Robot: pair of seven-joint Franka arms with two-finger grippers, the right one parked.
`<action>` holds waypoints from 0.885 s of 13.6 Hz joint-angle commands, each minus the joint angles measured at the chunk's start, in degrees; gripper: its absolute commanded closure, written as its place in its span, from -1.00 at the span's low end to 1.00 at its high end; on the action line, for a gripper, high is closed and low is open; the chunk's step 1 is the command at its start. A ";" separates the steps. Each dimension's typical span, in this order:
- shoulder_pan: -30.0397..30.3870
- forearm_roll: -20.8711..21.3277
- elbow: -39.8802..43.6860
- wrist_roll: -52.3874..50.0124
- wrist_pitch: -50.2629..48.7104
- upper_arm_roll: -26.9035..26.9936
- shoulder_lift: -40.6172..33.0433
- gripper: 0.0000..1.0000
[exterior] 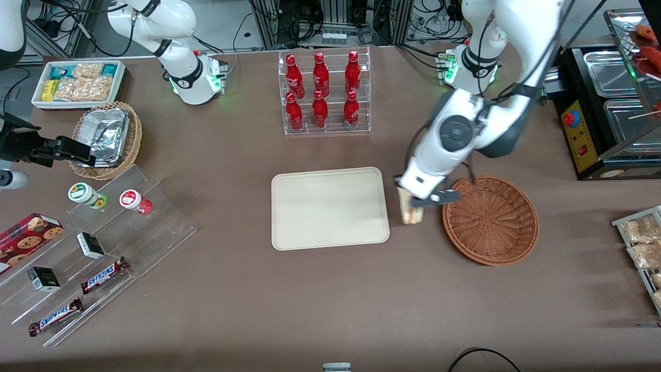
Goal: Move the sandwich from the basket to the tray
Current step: 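Lift the sandwich and carry it with the left gripper over the tray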
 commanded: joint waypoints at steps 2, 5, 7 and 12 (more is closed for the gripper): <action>-9.14 2.12 10.27 -5.30 -1.30 0.61 8.82 1.00; -14.69 10.72 19.84 -16.55 -2.78 0.61 17.34 1.00; -18.56 11.70 29.75 -20.53 -8.04 0.88 24.37 1.00; -21.12 13.81 40.69 -22.65 -11.05 1.93 32.74 1.00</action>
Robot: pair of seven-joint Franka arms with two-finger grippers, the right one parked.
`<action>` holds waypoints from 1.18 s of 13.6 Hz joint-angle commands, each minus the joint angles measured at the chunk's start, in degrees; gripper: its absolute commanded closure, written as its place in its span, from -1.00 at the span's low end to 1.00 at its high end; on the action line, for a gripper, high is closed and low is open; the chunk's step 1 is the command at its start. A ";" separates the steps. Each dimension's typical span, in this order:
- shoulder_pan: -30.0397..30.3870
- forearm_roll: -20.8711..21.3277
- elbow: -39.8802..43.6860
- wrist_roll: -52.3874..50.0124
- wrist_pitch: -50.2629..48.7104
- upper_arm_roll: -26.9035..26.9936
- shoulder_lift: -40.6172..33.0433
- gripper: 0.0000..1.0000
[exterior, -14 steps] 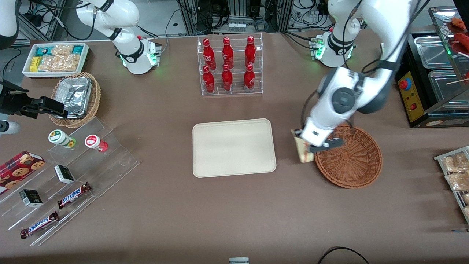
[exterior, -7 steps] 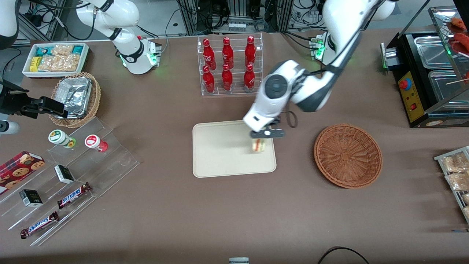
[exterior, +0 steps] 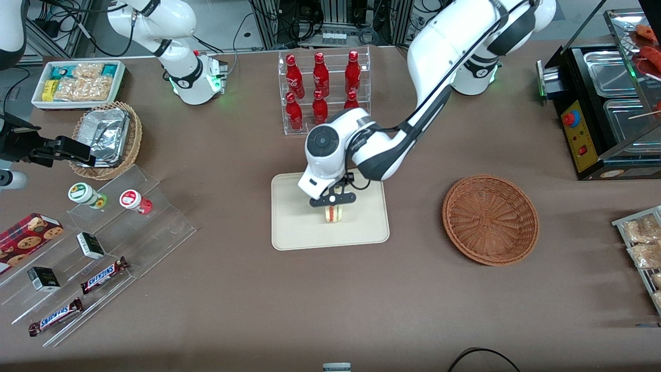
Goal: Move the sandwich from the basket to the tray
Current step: 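Lower the held sandwich onto the cream tray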
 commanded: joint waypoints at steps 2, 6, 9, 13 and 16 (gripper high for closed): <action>-1.45 1.31 8.03 -1.57 -2.78 0.57 5.28 1.00; -2.15 1.31 7.94 -1.66 -2.43 1.36 6.07 1.00; -2.24 1.31 7.94 -1.66 -1.99 1.36 6.78 0.75; -2.15 1.31 7.94 -1.48 -2.08 1.36 6.26 -1.00; -1.45 1.14 8.03 -1.13 -2.69 1.27 3.54 -1.00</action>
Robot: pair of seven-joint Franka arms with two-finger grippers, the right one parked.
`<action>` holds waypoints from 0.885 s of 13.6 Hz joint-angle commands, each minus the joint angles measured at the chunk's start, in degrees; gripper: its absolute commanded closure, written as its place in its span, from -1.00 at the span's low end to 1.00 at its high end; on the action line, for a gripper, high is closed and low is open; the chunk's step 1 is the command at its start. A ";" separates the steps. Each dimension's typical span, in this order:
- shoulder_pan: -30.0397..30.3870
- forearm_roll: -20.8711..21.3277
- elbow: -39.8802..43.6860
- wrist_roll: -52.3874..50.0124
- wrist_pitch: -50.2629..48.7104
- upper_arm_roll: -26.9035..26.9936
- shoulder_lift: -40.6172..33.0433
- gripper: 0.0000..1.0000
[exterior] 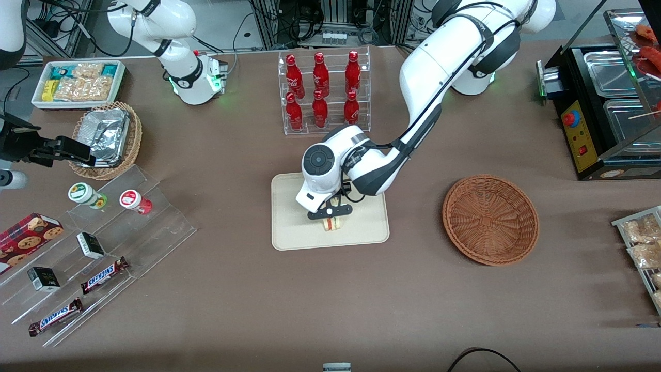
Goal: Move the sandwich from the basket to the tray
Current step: 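Lower the held sandwich onto the cream tray, then open the left gripper to release the sandwich on the tray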
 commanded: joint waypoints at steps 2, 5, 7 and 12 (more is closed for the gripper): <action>0.20 0.25 0.93 -0.36 -2.95 0.64 -4.67 -1.00; 2.30 -0.45 0.50 -1.32 -6.46 0.55 -10.81 -1.00; 5.73 -3.08 0.15 -0.19 -8.67 0.55 -14.42 -1.00; 14.34 -3.27 -5.21 8.31 -11.47 0.38 -20.75 -1.00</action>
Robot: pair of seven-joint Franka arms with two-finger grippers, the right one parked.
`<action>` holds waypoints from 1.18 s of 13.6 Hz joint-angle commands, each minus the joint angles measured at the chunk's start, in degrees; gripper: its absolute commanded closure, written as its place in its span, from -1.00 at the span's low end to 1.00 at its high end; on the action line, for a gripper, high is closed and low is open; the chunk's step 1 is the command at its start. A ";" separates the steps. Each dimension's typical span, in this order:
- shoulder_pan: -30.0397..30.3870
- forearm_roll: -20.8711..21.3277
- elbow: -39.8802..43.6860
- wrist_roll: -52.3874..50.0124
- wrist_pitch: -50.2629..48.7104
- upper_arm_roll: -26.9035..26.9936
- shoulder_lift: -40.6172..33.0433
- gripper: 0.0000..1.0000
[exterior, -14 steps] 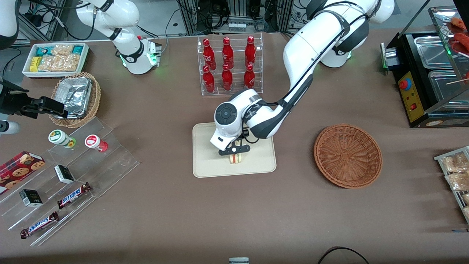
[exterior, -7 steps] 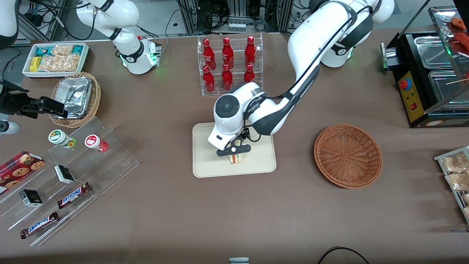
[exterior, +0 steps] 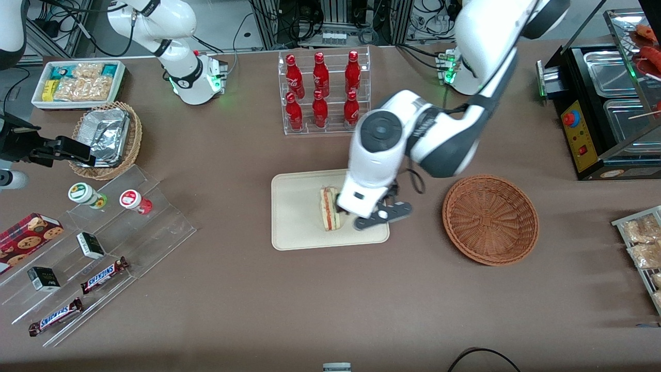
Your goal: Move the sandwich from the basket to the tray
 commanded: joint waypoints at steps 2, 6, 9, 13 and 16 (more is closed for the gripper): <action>6.10 -1.05 -4.30 10.63 -4.43 -0.41 -4.73 -1.00; 10.93 -2.36 -8.76 16.54 -6.64 -0.41 -9.55 -1.00; 16.11 -5.26 -16.05 22.42 -6.47 -0.41 -15.35 -1.00; 21.22 -9.31 -23.09 33.67 -9.09 1.25 -24.31 -1.00; 21.23 -11.95 -25.30 40.00 -12.17 5.38 -29.07 -1.00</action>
